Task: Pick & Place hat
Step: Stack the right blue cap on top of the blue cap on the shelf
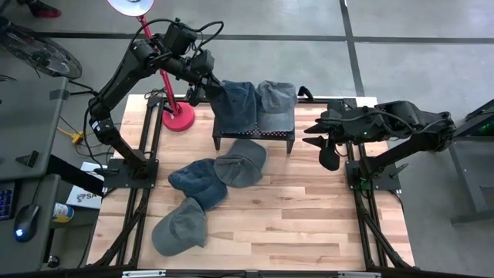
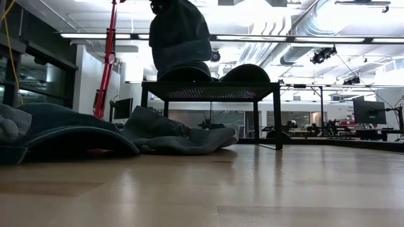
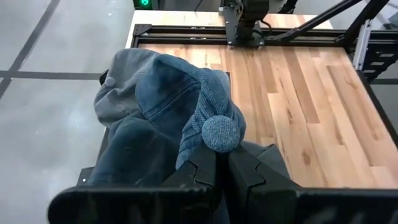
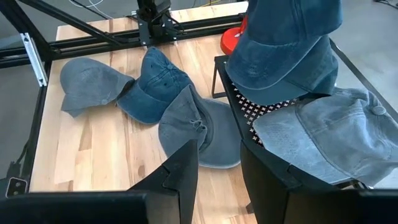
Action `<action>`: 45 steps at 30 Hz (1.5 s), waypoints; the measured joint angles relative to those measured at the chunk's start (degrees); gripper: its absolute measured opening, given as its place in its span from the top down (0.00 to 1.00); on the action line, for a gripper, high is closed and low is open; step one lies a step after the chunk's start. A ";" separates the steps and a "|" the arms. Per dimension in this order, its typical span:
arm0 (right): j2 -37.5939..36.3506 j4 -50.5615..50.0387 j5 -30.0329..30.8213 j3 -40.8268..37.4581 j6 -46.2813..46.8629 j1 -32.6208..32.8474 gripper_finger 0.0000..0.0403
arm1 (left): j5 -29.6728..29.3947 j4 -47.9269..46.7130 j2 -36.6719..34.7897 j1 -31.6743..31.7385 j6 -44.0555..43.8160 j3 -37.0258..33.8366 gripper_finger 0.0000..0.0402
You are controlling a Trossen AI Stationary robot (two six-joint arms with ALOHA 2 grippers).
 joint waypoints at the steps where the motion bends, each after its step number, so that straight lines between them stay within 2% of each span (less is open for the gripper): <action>1: 0.00 0.00 0.00 0.00 0.00 0.00 0.72 | -0.30 0.03 0.17 0.00 0.13 0.00 0.99; 14: 0.00 0.02 0.22 0.00 1.29 0.01 0.72 | -1.90 -0.35 4.23 0.00 1.32 0.00 0.99; 24: 0.00 0.02 0.42 0.00 1.49 0.00 0.72 | -8.79 3.58 5.81 -0.04 1.43 -0.02 0.99; 33: 0.00 0.02 1.53 0.00 1.49 0.00 0.72 | -9.87 4.52 6.11 -0.05 1.43 -0.02 0.98; 45: 0.00 0.02 2.82 0.00 1.44 0.00 0.72 | -14.62 6.65 8.62 -0.07 1.06 -0.07 0.97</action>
